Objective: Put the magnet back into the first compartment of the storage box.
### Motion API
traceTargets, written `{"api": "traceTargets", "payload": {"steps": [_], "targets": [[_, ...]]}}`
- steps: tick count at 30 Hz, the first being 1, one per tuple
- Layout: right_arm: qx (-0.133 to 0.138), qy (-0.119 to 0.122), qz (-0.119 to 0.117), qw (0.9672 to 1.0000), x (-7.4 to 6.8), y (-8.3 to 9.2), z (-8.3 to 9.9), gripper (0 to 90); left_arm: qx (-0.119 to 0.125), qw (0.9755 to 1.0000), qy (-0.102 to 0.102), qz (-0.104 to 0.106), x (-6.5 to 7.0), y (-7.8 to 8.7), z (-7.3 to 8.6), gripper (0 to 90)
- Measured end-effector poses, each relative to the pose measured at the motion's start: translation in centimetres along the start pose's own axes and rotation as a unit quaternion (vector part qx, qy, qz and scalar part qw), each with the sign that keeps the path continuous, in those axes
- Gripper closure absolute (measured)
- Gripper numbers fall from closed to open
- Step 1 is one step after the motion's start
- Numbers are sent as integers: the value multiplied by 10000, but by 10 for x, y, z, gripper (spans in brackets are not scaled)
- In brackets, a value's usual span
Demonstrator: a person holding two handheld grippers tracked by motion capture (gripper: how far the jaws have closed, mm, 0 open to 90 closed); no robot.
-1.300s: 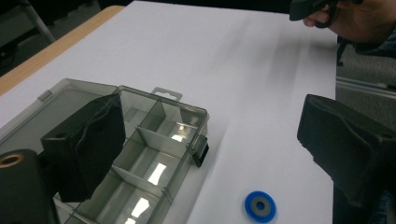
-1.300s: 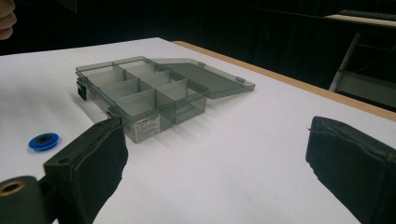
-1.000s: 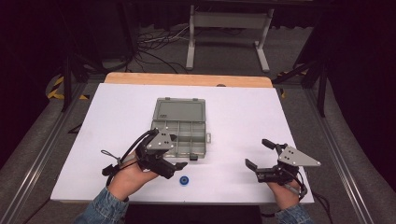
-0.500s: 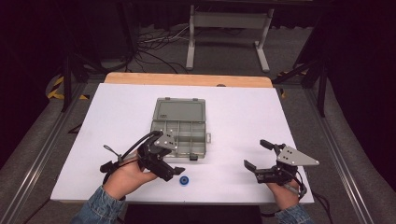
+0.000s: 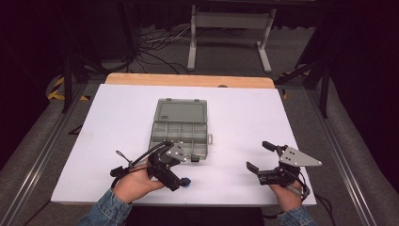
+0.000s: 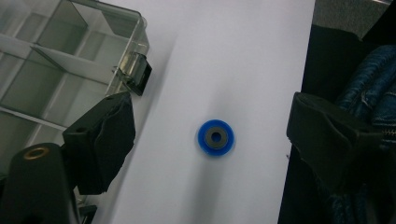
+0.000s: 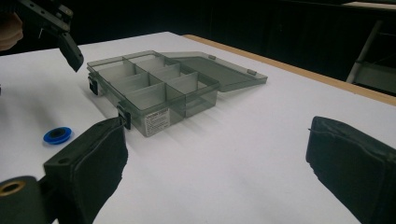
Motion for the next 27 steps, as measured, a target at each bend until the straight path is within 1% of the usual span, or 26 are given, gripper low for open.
{"api": "traceTargets", "payload": {"steps": [1,4,8,11,14,15,17,19,23,24,26,27], "targets": [[0,-4,-3,10000,0,0,0,60,-34,10000,19,11,1,-2,0,165],[-1,0,-7,10000,0,0,0,59,-153,9999,-10,71,2,-10,0,165],[-2,-1,-12,10000,0,0,0,59,-244,9996,-47,125,2,-15,0,166],[-1,-8,-14,10000,0,0,0,59,-366,9992,-49,176,3,-20,1,166],[-13,9,-16,10000,0,0,0,59,-426,9988,-38,218,4,-24,1,167],[-16,5,-17,10000,0,0,0,59,-475,9986,-78,224,4,-25,1,167],[-14,-7,-30,10000,0,0,0,59,-531,9983,-52,237,4,-28,1,168],[-28,-12,-32,10000,0,-1,1,59,-630,9977,-93,250,4,-31,2,168],[-27,-12,-51,10000,0,-1,1,59,-702,9971,-60,296,5,-35,3,172],[-29,-15,-54,10000,0,-1,1,59,-738,9968,-89,306,5,-36,3,176],[-42,-8,-56,10000,0,-1,1,59,-758,9966,-54,310,5,-38,4,183],[-43,-10,-58,10000,0,-1,1,59,-783,9964,-77,325,5,-39,4,186]]}}
Point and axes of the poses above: each handheld gripper's, and its own axes: y roughly backward along the jaws, z roughly out of its underside, x roughly to its right, the point moved 5 cm from there along -y, roughly forward along the jaws, and after that the axes turned 13 degrees about -x, right-handed, at the moved point
